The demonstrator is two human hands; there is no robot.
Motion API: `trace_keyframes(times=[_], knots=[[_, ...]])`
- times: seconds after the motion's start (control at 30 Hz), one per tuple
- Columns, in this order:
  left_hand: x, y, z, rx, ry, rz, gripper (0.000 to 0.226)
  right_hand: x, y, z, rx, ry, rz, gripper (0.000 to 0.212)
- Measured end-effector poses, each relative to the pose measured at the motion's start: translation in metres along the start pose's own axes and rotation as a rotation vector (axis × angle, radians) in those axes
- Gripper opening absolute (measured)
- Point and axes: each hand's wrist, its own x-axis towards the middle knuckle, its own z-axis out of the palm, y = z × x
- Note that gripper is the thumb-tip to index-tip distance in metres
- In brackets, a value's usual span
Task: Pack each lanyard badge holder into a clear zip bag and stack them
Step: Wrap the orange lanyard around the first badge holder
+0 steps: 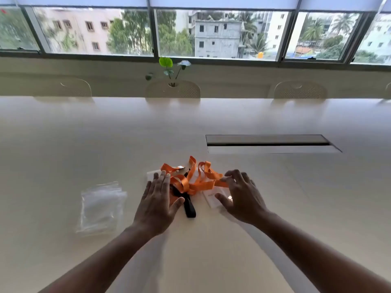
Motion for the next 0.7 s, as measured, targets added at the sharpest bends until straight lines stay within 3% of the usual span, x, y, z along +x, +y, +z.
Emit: trace_keyframes(times=[0.37, 0.5, 0.7], knots=[[-0.019, 0.009, 0.032, -0.036, 0.049, -0.067, 0.072, -0.026, -0.012, 0.031, -0.019, -0.022, 0.303, 0.088], [-0.020, 0.009, 0.034, -0.022, 0.085, -0.060, 0.072, -0.026, -0.013, 0.031, -0.026, -0.028, 0.322, 0.086], [-0.020, 0.018, 0.034, -0.079, 0.128, -0.026, 0.065, -0.026, 0.011, 0.021, 0.164, -0.137, 0.306, 0.082]])
